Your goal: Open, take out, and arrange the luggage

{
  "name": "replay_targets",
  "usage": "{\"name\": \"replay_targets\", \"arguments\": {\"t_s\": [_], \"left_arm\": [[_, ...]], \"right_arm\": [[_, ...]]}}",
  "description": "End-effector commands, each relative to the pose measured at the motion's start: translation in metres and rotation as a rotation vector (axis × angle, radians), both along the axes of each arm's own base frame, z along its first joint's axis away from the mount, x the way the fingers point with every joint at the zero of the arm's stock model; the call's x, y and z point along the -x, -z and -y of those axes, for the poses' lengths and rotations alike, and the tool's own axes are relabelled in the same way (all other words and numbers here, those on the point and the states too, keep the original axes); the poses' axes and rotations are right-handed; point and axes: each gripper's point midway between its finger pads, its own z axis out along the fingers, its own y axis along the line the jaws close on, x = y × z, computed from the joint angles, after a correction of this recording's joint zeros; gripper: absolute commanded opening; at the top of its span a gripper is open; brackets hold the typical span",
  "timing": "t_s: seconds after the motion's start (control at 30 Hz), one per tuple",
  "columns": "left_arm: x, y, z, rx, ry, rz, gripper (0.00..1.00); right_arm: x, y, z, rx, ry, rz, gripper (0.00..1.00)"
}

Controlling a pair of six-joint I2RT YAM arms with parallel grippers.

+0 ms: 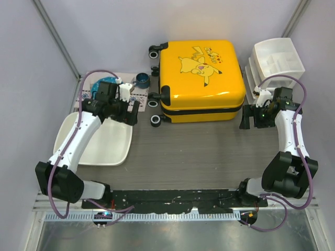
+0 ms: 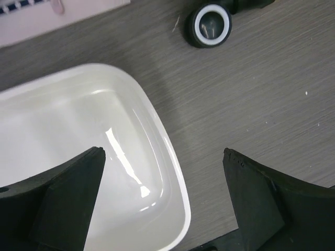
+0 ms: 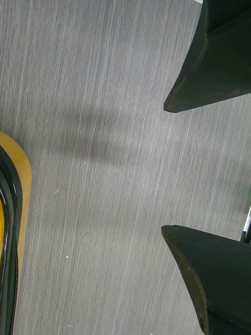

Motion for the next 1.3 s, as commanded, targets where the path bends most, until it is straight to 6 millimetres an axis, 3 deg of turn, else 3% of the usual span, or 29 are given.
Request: {"name": "replay_targets", "arguments": {"t_s": [0.0,0.07,0.1,0.17,0.2,0.23,0.33,0.47,0.53,0.57,0.77,1.03,1.13,1.23,1.27], "left_arm": [[-0.031,-0.055,0.022,0.019,0.197,0.178,1.00],[-0.044,-0.057,0.031,0.009,0.279,0.181,1.00],[-0.052,-0.079,0.044,0.048,0.337,0.228,1.00],[-0.063,-0.073,0.057,0.051,0.453,0.208,1.00],[-0.068,-0.093,0.069,0.087,0.523,0.261,1.00],[-0.070,-0.081,0.076,0.100,0.583,0.218,1.00],[-0.086,-0.094,0.089,0.099,0.696,0.304,1.00],[-0.110,-0.081,0.099,0.072,0.784,0.346,1.00],[-0.114,-0.086,0.104,0.072,0.831,0.381,1.00],[-0.117,-0.083,0.107,0.076,0.852,0.382,1.00],[-0.094,-0.058,0.126,0.095,1.056,0.307,0.99],[-0.100,-0.010,0.137,0.043,1.123,0.211,0.96],[-0.102,0.001,0.141,0.016,1.132,0.186,0.91],[-0.099,0.008,0.146,-0.002,1.162,0.174,0.75],[-0.099,0.010,0.147,-0.014,1.182,0.179,0.63]], "right_arm": [[-0.012,-0.016,0.005,0.026,0.014,0.050,0.96],[-0.012,-0.016,0.004,0.021,0.015,0.047,0.96],[-0.012,-0.016,0.004,0.021,0.016,0.048,0.96],[-0.011,-0.017,0.005,0.024,0.016,0.046,0.96],[-0.012,-0.017,0.005,0.026,0.017,0.049,0.96],[-0.011,-0.018,0.005,0.026,0.016,0.047,0.96],[-0.009,-0.019,0.007,0.039,0.022,0.048,0.96],[-0.004,-0.020,0.007,0.051,0.024,0.049,0.96],[-0.001,-0.021,0.007,0.051,0.028,0.049,0.96],[-0.001,-0.022,0.007,0.053,0.028,0.052,0.96],[0.008,-0.021,0.008,0.077,0.032,0.055,0.96],[0.010,-0.025,0.017,0.092,0.061,0.062,0.96],[0.009,-0.028,0.023,0.087,0.079,0.064,0.96],[0.009,-0.027,0.028,0.090,0.081,0.061,0.96],[0.009,-0.026,0.031,0.091,0.088,0.057,0.96]]}}
